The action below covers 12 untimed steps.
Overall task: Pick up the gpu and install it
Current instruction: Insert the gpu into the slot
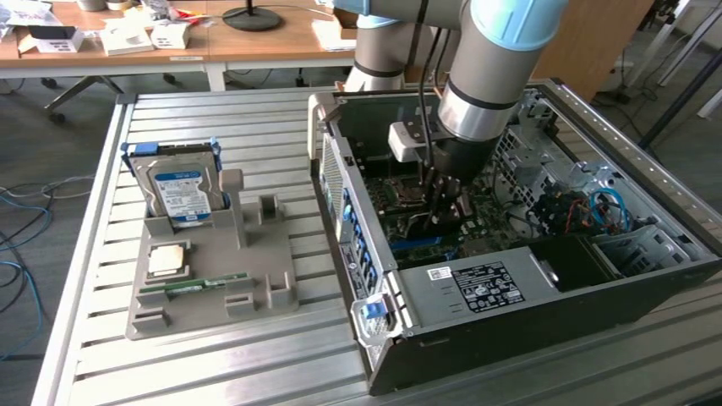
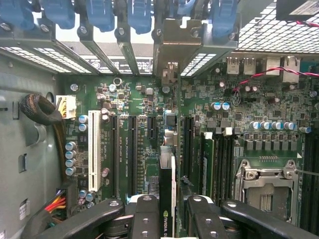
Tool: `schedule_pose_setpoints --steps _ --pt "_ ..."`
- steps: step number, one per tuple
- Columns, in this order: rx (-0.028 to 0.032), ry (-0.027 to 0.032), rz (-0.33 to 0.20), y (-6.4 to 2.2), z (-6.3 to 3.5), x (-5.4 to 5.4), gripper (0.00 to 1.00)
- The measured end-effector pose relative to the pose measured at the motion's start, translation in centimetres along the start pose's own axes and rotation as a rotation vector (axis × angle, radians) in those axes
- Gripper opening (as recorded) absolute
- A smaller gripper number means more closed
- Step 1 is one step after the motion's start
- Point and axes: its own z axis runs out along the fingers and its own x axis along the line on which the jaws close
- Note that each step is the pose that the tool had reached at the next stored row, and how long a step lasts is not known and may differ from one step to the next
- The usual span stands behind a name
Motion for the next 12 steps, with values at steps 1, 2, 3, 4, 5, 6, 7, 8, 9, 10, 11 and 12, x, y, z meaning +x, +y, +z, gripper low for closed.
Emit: schedule_pose_setpoints --steps 1,2,3,4,5,6,7,8,9,10,11,12 --pt "0.0000 -0.0001 0.000 0.01 0.00 0.00 0.27" --pt "0.0000 -0.0001 0.000 0.02 0.01 0.00 0.27" --pt "-0.0001 -0.0001 0.000 0.03 0.01 0.00 0.27" --pt "-0.0001 -0.0001 0.000 0.04 0.01 0.00 0.27" --pt "-0.0001 -0.0001 0.000 0.04 0.01 0.00 0.27" --pt "0.0000 0.0000 0.000 0.04 0.02 0.00 0.27" --pt "0.0000 -0.0001 0.000 0.04 0.02 0.00 0.27" --pt "0.0000 -0.0001 0.000 0.04 0.02 0.00 0.27" --pt "0.0000 -0.0001 0.000 0.04 0.02 0.00 0.27" --pt "0.0000 -0.0001 0.000 0.05 0.02 0.00 0.27" --pt "0.0000 -0.0001 0.000 0.04 0.02 0.00 0.27" --pt "0.0000 -0.0002 0.000 0.05 0.02 -0.01 0.27"
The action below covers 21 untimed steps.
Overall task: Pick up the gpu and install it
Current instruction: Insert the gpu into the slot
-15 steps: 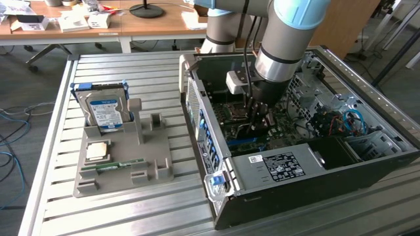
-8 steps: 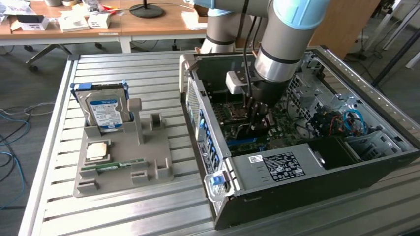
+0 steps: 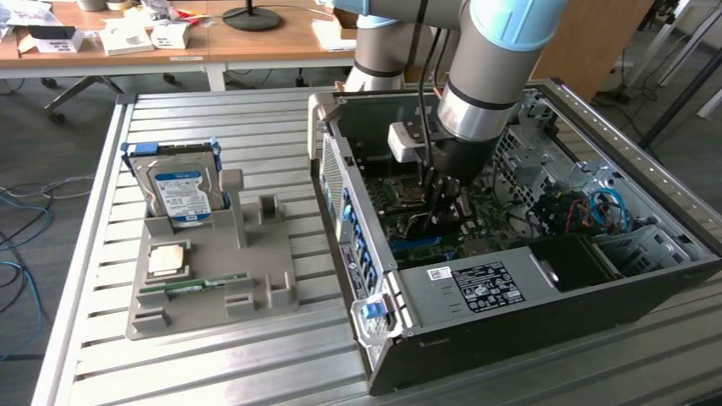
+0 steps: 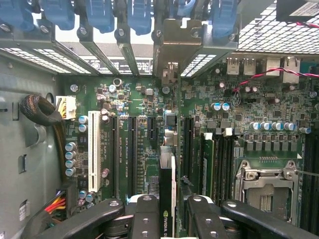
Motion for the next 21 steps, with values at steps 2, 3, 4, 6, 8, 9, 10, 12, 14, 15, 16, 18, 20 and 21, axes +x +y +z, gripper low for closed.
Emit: schedule_pose_setpoints --steps 2,3,4,6,8,9,10,12,14,15,16,18,20,21 --pt "0.0000 0.0000 0.000 0.01 0.00 0.00 0.27" --pt "0.0001 0.0000 0.000 0.03 0.00 0.00 0.27" --pt "0.0001 -0.0001 0.000 0.04 0.01 0.00 0.27" --pt "0.0003 -0.0002 0.000 0.06 0.01 0.00 0.27" --pt "0.0003 -0.0001 0.000 0.08 0.00 0.00 0.27" --pt "0.0003 0.0000 0.000 0.09 0.00 0.00 0.27" --pt "0.0003 0.0000 0.000 0.09 0.00 0.00 0.27" --pt "0.0001 0.0002 0.000 0.10 0.01 0.00 0.27" --pt "0.0001 0.0004 0.000 0.10 0.04 0.01 0.27" --pt "0.0001 0.0002 0.000 0.10 0.07 0.01 0.27" --pt "0.0002 0.0002 0.000 0.09 0.10 0.00 0.27" --pt "0.0003 0.0001 0.000 0.09 0.11 0.01 0.27" --pt "0.0002 0.0001 0.000 0.09 0.11 0.01 0.27" --pt "0.0003 0.0001 0.000 0.09 0.11 0.01 0.27"
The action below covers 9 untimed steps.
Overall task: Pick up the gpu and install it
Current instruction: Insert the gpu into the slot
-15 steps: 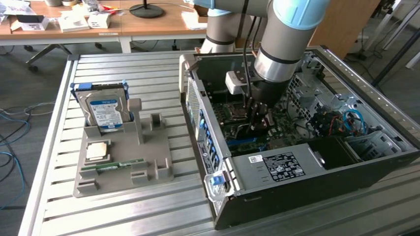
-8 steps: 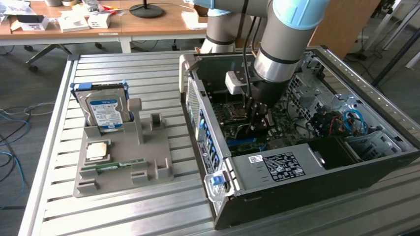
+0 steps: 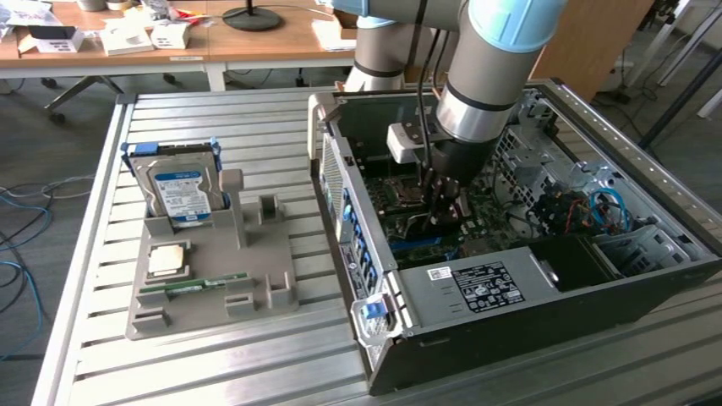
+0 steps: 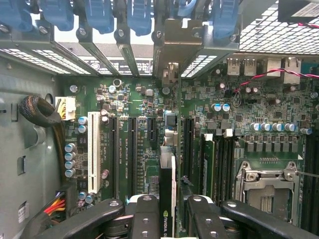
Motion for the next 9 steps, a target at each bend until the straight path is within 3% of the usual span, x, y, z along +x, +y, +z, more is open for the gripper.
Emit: schedule_pose_setpoints --steps 9 --pt "0.0000 -0.0001 0.000 0.00 0.02 0.00 0.27"
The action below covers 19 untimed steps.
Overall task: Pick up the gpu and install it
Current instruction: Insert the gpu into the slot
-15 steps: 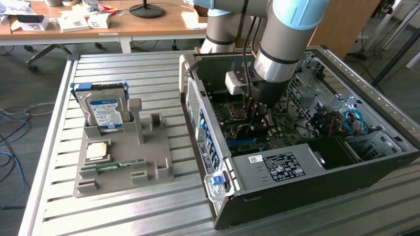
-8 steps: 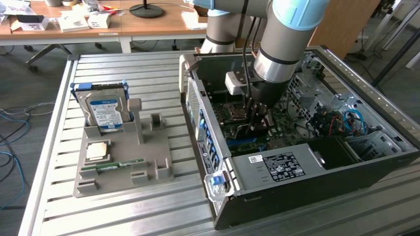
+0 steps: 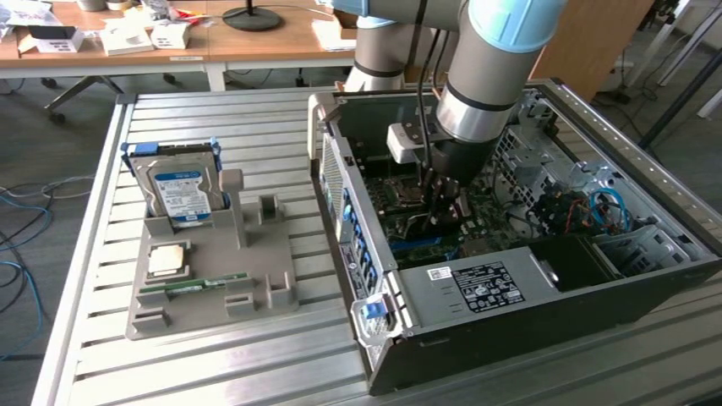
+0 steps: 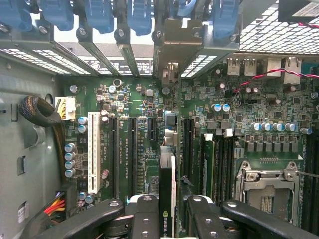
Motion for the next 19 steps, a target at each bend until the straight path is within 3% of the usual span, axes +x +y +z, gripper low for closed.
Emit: schedule_pose_setpoints --steps 19 --pt "0.0001 -0.0001 0.000 0.04 0.01 0.02 0.27"
